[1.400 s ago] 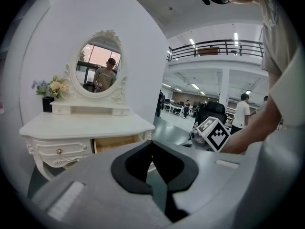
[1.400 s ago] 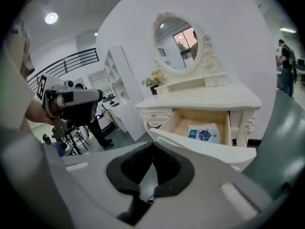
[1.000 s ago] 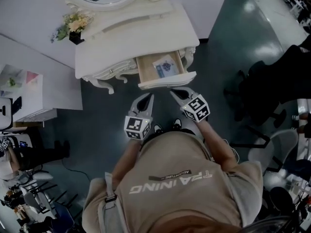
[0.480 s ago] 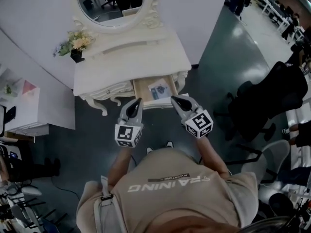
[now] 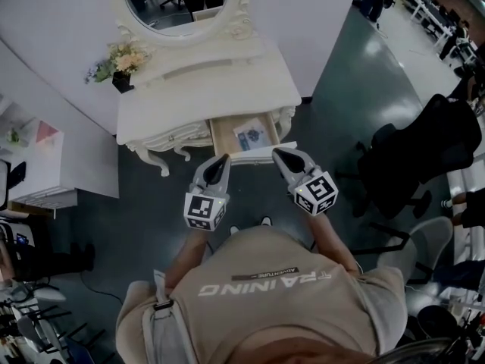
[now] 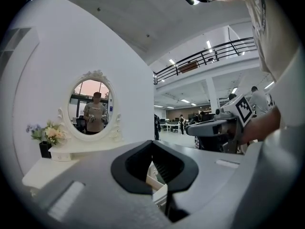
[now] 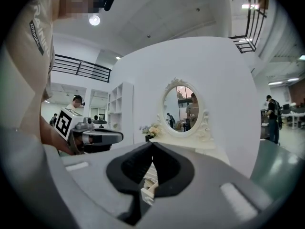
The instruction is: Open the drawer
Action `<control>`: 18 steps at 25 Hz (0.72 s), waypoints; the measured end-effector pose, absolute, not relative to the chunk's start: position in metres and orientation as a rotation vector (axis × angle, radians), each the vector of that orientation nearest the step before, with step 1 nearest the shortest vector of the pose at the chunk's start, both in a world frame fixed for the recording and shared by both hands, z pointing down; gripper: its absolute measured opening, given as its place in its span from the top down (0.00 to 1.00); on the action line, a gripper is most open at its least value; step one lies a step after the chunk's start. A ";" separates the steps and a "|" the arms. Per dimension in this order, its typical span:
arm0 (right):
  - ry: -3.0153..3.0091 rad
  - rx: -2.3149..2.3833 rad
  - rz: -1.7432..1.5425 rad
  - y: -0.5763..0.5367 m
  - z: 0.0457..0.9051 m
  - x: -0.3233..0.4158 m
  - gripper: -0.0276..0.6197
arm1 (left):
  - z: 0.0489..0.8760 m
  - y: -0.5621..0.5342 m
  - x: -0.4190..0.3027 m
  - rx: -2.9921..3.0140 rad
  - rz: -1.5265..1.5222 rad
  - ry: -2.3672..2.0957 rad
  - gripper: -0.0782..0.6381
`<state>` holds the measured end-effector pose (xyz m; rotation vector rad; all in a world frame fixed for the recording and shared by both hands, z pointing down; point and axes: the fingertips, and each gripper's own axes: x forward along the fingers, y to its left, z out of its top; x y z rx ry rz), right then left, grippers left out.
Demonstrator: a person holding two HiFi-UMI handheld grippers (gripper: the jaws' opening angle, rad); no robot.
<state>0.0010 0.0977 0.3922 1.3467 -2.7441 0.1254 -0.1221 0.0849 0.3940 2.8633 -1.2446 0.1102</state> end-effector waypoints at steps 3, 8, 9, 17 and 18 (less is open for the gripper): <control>-2.741 1.330 0.135 0.099 0.394 0.001 0.95 | 0.394 0.087 -0.121 2.865 0.119 -1.236 0.89; -2.732 1.298 0.131 0.105 0.400 -0.002 0.95 | 0.397 0.092 -0.130 2.853 0.118 -1.256 0.89; -2.733 1.295 0.122 0.105 0.400 -0.003 0.95 | 0.398 0.092 -0.133 2.847 0.117 -1.264 0.89; -2.759 1.260 0.117 0.108 0.397 -0.006 0.95 | 0.384 0.091 -0.134 2.854 0.094 -1.285 0.89; -2.759 1.249 0.108 0.108 0.397 -0.009 0.95 | 0.382 0.089 -0.136 2.857 0.095 -1.291 0.89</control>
